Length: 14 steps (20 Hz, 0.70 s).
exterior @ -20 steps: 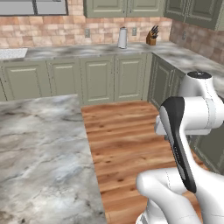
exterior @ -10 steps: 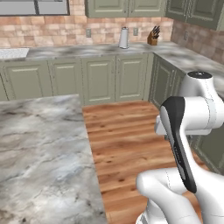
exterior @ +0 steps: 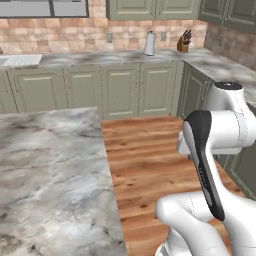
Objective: Place the sponge inside the microwave to prepare for sanitizing.
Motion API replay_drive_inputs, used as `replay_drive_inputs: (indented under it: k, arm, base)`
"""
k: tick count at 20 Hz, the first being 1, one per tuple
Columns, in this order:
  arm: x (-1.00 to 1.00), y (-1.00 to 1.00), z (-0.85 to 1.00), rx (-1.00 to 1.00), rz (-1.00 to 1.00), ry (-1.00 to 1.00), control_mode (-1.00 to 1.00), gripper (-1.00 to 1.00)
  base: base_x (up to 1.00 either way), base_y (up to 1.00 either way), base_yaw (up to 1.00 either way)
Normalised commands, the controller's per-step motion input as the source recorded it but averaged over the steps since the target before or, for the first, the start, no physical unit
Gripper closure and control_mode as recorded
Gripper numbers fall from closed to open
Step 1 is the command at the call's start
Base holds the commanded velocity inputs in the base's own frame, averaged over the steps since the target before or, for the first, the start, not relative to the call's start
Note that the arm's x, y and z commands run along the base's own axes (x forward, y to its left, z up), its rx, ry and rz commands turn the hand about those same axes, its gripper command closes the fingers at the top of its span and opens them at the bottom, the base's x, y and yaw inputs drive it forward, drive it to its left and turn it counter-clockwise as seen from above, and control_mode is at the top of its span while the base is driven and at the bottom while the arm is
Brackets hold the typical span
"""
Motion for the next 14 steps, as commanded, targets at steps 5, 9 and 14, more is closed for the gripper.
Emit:
replay_drive_inputs:
  k: [5, 9, 14]
  arm:
    - [0.00, 0.00, 0.00, 0.00, 0.00, 0.00, 1.00, -1.00]
    - [0.00, 0.00, 0.00, 0.00, 0.00, 0.00, 1.00, -1.00]
    - [0.00, 0.00, 0.00, 0.00, 0.00, 0.00, 1.00, -1.00]
  base:
    - [0.96, 1.00, -0.05]
    - [0.25, 1.00, -0.11]
    - [-0.16, 1.00, -0.05]
